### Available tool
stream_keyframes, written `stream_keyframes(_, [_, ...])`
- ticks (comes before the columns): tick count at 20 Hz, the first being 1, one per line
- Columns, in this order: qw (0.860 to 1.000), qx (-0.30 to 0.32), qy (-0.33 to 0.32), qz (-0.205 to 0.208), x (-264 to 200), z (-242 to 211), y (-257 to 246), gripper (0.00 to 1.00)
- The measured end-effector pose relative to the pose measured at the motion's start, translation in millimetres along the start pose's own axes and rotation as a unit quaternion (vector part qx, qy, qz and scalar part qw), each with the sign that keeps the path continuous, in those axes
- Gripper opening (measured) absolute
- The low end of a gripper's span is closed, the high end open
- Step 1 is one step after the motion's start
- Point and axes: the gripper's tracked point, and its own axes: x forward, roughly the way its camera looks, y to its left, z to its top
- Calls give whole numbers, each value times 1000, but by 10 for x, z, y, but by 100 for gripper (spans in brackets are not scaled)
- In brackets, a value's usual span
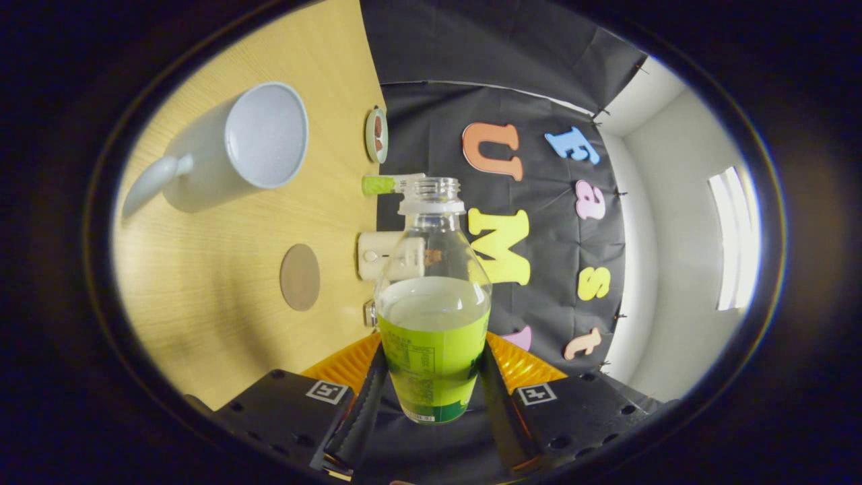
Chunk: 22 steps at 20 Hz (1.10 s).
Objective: Take the bottle from table, then pour the juice into the cup, finally place the bottle on the coaster
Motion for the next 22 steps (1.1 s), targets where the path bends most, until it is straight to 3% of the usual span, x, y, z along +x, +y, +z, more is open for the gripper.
stream_keyframes(22, [995,-91,-16,-40,-14,192,-245,76])
